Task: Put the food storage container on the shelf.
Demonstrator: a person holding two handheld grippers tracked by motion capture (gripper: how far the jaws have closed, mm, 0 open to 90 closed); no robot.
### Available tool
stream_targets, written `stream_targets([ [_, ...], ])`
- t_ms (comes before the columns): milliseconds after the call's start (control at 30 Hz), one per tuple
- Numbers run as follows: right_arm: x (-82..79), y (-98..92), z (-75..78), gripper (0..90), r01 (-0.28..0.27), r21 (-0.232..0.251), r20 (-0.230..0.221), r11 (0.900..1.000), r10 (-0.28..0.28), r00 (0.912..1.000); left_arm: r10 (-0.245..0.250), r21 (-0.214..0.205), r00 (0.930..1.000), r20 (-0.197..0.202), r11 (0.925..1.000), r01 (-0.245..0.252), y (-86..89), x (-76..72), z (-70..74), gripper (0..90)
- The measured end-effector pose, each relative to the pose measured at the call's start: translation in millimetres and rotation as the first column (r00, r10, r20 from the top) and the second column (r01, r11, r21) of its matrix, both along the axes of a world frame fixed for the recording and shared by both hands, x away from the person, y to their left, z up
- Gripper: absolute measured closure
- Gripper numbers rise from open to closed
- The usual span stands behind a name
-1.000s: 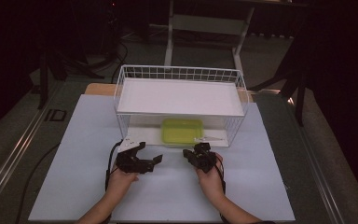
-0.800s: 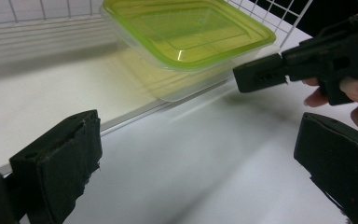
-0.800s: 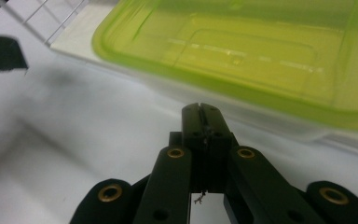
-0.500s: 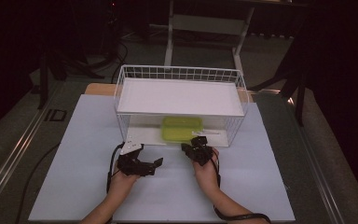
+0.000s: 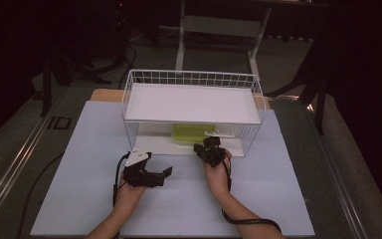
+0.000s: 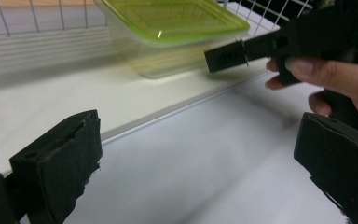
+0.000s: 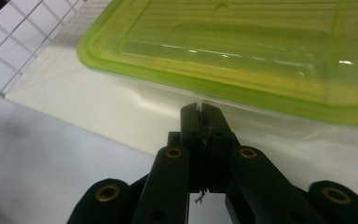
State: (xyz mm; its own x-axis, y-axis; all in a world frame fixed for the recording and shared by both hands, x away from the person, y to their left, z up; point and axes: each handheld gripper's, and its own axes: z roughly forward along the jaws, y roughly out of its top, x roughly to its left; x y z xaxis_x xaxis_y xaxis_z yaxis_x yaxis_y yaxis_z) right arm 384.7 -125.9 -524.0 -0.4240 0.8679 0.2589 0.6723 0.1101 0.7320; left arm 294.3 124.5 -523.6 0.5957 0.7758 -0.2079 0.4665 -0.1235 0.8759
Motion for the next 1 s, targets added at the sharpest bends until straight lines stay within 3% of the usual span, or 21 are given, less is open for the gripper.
stream_targets([
  [600,17.3,2.3,2.9,89.4,0.027,-0.007,0.004,0.9996,-0.027,0.9996,-0.004,-0.006,1.0000,0.005,1.0000,0.004,0.5,-0.7,1.3,1.8],
  [733,14.8,5.1,2.5,88.4,0.014,-0.016,0.016,0.9998,-0.013,0.9998,-0.004,-0.004,0.9999,0.009,1.0000,0.004,0.6,-1.1,1.9,1.8],
  [767,12.0,6.3,3.8,87.8,0.020,-0.008,-0.007,0.9998,-0.020,0.9998,-0.007,-0.006,0.9999,0.009,1.0000,0.007,0.9,-1.1,2.3,1.8],
  [1000,-1.4,5.9,7.3,84.9,-0.042,-0.017,0.035,0.9990,0.042,0.9985,-0.017,-0.010,0.9997,0.019,0.9998,0.018,0.5,-1.5,3.0,1.8],
])
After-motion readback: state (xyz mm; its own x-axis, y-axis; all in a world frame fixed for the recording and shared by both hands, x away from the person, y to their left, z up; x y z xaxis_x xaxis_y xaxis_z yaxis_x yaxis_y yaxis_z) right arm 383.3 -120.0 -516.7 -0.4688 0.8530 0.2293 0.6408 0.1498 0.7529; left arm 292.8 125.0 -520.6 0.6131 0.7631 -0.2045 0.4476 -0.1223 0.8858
